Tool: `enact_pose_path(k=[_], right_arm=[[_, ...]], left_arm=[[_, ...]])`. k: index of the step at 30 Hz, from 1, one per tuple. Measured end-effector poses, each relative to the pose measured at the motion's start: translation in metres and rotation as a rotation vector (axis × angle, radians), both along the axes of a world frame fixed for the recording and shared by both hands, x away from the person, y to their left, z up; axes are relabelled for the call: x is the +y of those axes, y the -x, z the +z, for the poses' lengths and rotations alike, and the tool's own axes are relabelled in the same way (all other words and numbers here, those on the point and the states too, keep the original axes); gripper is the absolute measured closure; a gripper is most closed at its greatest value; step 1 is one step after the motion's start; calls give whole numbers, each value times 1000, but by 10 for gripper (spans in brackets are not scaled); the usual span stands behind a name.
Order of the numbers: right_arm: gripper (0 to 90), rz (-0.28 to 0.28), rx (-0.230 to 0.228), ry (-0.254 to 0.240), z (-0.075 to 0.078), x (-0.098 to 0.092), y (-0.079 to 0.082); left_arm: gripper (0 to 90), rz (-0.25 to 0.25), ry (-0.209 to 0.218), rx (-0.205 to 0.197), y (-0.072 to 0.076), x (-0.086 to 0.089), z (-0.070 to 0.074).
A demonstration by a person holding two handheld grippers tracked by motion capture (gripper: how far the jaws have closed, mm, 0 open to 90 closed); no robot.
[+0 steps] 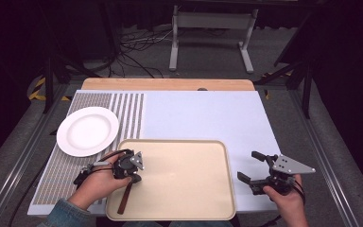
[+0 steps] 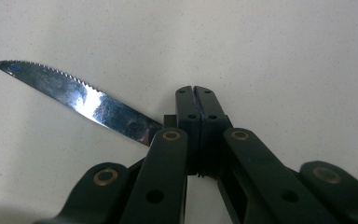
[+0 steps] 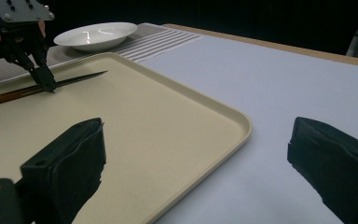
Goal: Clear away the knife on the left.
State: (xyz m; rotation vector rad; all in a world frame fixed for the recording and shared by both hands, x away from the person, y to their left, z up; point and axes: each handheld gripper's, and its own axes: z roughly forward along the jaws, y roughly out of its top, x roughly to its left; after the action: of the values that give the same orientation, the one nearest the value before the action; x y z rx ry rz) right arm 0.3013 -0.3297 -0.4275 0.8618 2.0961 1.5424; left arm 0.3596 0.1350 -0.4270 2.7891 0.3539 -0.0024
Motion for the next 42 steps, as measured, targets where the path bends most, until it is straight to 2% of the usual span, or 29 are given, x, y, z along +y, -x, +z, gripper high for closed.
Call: enact_pose_path(k=[27,30,42], right_arm=[[50,12,8,6,0,3,0],[50,17,9,9,-1,3,0],[50,18,13,10,-2,4,-1]], left_arm=[[900,64,30,-9,4,19,-2],[900,91,28,-11,3,22,-2],[900,97,34,-11,3,26,-2]])
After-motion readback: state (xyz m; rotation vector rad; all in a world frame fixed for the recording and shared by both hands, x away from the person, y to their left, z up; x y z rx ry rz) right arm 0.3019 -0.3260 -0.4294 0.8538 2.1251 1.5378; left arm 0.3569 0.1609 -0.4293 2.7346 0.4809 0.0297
